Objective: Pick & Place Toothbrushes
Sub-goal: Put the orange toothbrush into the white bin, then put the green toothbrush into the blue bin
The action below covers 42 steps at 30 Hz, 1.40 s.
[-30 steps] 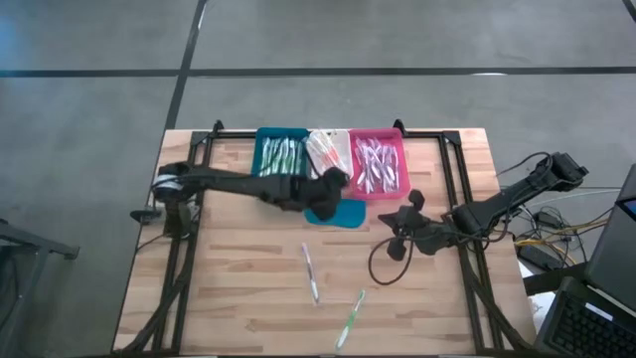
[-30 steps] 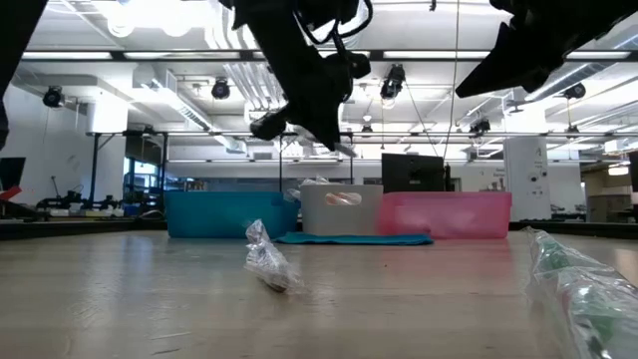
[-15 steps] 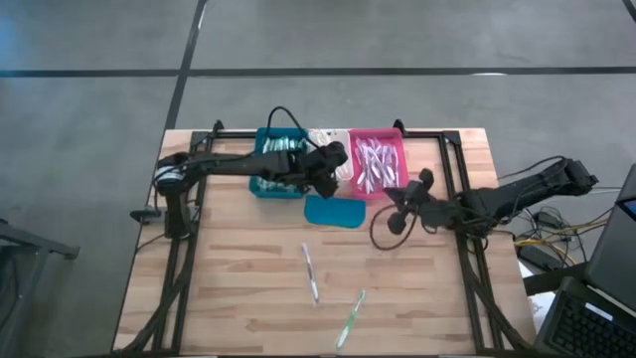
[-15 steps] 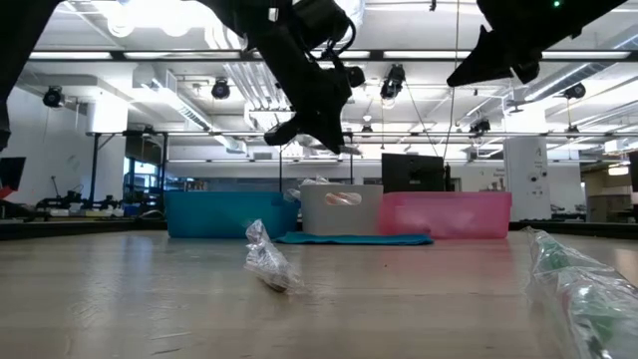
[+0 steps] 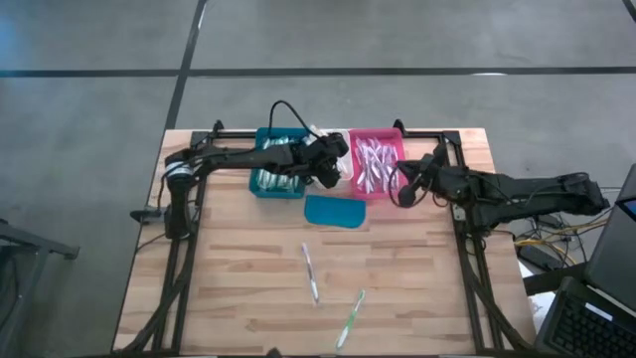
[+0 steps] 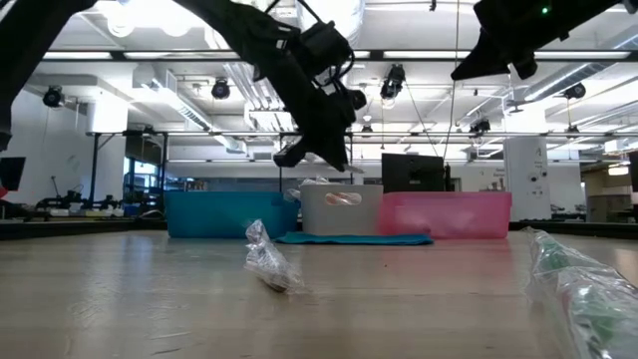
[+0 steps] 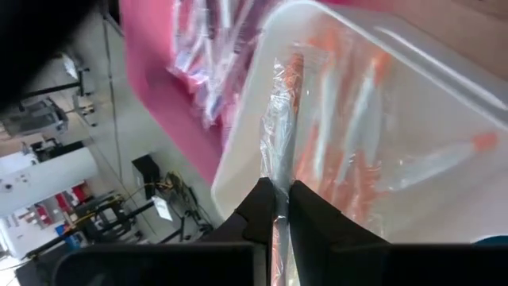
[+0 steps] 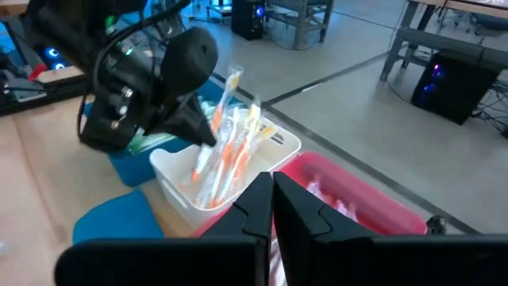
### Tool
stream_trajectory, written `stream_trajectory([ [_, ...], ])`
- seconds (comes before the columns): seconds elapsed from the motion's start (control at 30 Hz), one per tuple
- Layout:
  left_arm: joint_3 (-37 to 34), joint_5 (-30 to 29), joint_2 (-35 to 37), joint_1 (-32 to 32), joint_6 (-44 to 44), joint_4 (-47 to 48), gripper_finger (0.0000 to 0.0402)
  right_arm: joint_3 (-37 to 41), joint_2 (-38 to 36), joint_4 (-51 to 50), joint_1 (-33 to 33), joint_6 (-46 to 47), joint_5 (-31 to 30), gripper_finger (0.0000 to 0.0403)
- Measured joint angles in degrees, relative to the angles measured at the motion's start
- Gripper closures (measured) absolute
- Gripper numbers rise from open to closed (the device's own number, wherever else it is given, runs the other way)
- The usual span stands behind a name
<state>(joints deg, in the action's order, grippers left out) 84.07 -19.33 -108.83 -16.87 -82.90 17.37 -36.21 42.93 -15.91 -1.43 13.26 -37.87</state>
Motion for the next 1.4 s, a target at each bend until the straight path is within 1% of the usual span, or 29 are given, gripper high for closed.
stream_trajectory([
  [0.1, 0.0, -0.27, -1.2, -0.43, -1.06, -0.42, 0.0376, 0.0, -0.57, -0.13, -2.61, -1.22, 2.07, 0.0394],
  [0.23, 0.0, -0.67, -2.88, -0.54, -1.39, -0.35, 0.0376, 0.0, -0.5, -0.13, -4.66, -1.97, 2.63, 0.0394],
  [0.3, 0.0, -0.86, -3.89, -0.52, -2.33, -0.88, 0.0376, 0.0, -0.32, -0.1, -5.2, -2.66, 3.12, 0.0394],
  [0.37, 0.0, -2.37, -4.71, -0.5, -3.44, -0.96, 0.0376, 0.0, -0.27, -0.13, -5.52, -3.0, 4.03, 0.0394],
  [0.5, 0.0, -3.56, -5.92, -0.54, -4.17, -2.53, 0.0374, 0.0, -0.09, -0.16, -5.53, -2.98, 4.09, 0.0394],
  [0.67, 0.0, -3.37, -6.14, -0.53, -3.96, -2.84, 0.0342, 0.0, 0.15, -0.37, -5.51, -2.98, 4.09, 0.0394],
  [0.9, 0.0, -2.48, -5.2, -0.5, -0.7, -2.88, 0.0288, 0.0, 0.32, -0.39, -5.48, -2.93, 4.11, 0.0394],
  [1.03, 0.0, -2.52, -4.58, -0.13, 1.06, -2.01, 0.0265, 0.0, 0.32, -0.61, -5.48, -2.96, 5.33, 0.0394],
  [1.13, 0.0, -2.67, -4.47, 0.6, 1.06, -0.75, 0.0254, 0.0, 0.32, -0.61, -5.48, -2.96, 5.53, 0.0394],
  [1.27, 0.0, -2.99, -4.45, 1.42, -0.54, 2.0, 0.0249, 0.0, 0.32, -0.63, -5.48, -2.91, 5.54, 0.0394],
  [1.33, 0.0, -4.06, -4.43, 2.05, -0.66, 3.53, 0.0248, 0.0, 0.32, -0.99, -5.48, -2.87, 5.58, 0.0394],
  [1.4, 0.0, -6.76, -4.35, 2.8, -0.75, 5.06, 0.0248, 0.0, 0.32, -1.65, -5.48, -2.76, 5.58, 0.0394],
])
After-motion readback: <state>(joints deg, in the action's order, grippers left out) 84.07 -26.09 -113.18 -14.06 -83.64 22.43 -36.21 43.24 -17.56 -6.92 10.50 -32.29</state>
